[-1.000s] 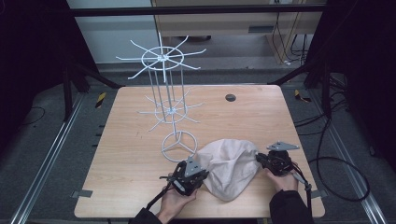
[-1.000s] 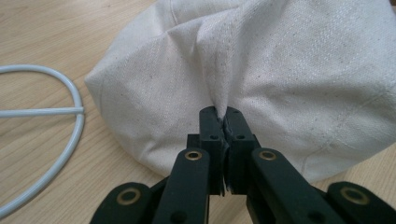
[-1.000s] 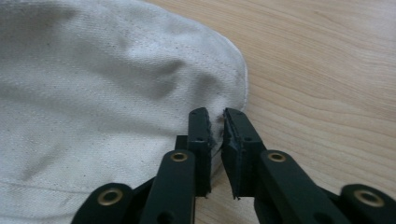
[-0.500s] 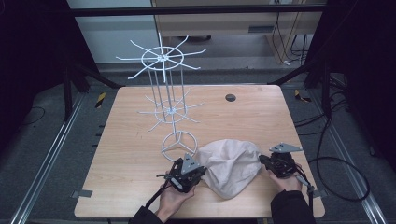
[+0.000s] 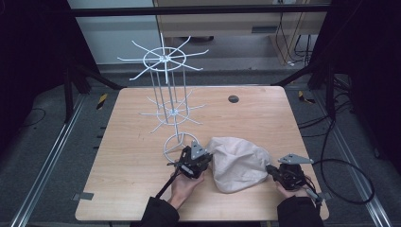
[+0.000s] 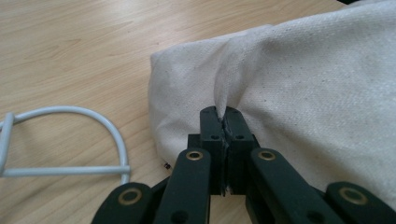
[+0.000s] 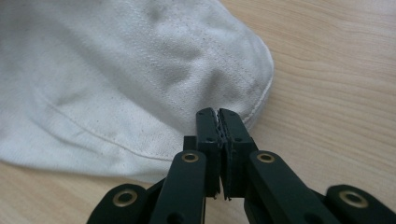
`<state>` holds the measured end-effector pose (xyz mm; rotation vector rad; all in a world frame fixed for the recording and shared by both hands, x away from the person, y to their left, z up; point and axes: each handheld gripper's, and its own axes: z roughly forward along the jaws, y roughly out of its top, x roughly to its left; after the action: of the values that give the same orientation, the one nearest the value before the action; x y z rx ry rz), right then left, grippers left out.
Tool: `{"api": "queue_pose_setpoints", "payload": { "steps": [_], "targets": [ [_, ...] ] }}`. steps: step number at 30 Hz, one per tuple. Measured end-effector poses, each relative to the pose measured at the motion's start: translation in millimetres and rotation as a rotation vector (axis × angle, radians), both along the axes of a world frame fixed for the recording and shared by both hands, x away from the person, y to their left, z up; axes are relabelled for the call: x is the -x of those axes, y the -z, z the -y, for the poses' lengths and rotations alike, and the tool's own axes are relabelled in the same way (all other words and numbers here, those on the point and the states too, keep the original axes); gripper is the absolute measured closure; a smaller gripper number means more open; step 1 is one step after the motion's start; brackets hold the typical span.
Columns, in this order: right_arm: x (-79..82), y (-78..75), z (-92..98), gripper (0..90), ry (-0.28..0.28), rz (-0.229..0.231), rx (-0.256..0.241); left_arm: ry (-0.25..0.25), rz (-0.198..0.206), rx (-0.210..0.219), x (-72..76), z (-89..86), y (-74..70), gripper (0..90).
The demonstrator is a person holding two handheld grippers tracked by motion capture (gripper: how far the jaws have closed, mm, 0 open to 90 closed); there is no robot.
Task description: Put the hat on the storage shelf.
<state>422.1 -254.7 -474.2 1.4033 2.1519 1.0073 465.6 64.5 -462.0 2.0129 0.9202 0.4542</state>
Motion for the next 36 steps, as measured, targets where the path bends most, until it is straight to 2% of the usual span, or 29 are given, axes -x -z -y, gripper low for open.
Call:
{"api": "queue_pose_setpoints", "payload": {
  "steps": [6, 9, 12, 13, 14, 15, 20, 24, 29, 32, 35, 36],
  "targets": [
    [11.9, 2.0, 1.4, 87.5, -0.008, 0.001, -0.019, -0.008, -0.006, 0.023, -8.0, 2.9, 2.2, 88.2],
    [12.4, 2.7, 1.3, 87.2, -0.006, 0.001, -0.022, -0.007, -0.010, 0.020, -9.3, 2.4, 3.0, 87.4],
    [12.5, 2.1, 2.0, 86.1, -0.007, 0.007, -0.024, -0.010, -0.013, 0.017, -7.6, 0.2, 1.2, 83.1],
    [13.3, 1.3, 2.2, 85.8, -0.003, 0.020, -0.027, -0.015, -0.015, 0.014, -6.3, -0.8, 0.3, 79.3],
    [13.7, -0.9, 4.1, 82.7, -0.004, 0.047, -0.025, -0.014, -0.013, 0.004, -3.8, -3.6, -1.9, 73.2],
    [13.7, -0.9, 4.1, 82.7, -0.004, 0.047, -0.025, -0.012, -0.002, -0.001, -0.7, -6.7, -4.3, 73.2],
    [11.5, -4.3, 8.1, 73.8, 0.019, 0.090, -0.031, 0.003, 0.039, -0.006, 17.9, -24.9, -20.2, 61.2],
    [6.3, -5.1, 8.3, 67.4, 0.030, 0.111, -0.042, 0.026, 0.021, 0.009, 37.1, -40.4, -27.7, 54.3],
    [-0.2, -4.3, 8.4, 61.8, 0.036, 0.110, -0.053, 0.058, 0.023, 0.014, 50.8, -41.2, -26.4, 48.9],
    [-2.2, -3.0, 7.4, 59.7, 0.038, 0.103, -0.056, 0.092, 0.031, 0.013, 63.0, -35.0, -25.5, 46.9],
    [-2.3, -3.6, 7.2, 57.3, 0.033, 0.118, -0.053, 0.102, 0.035, 0.015, 67.0, -29.9, -24.1, 45.4],
    [-2.3, -3.9, 7.0, 56.4, 0.033, 0.120, -0.054, 0.118, 0.035, 0.002, 69.6, -24.4, -22.1, 45.2]
  ]
}}
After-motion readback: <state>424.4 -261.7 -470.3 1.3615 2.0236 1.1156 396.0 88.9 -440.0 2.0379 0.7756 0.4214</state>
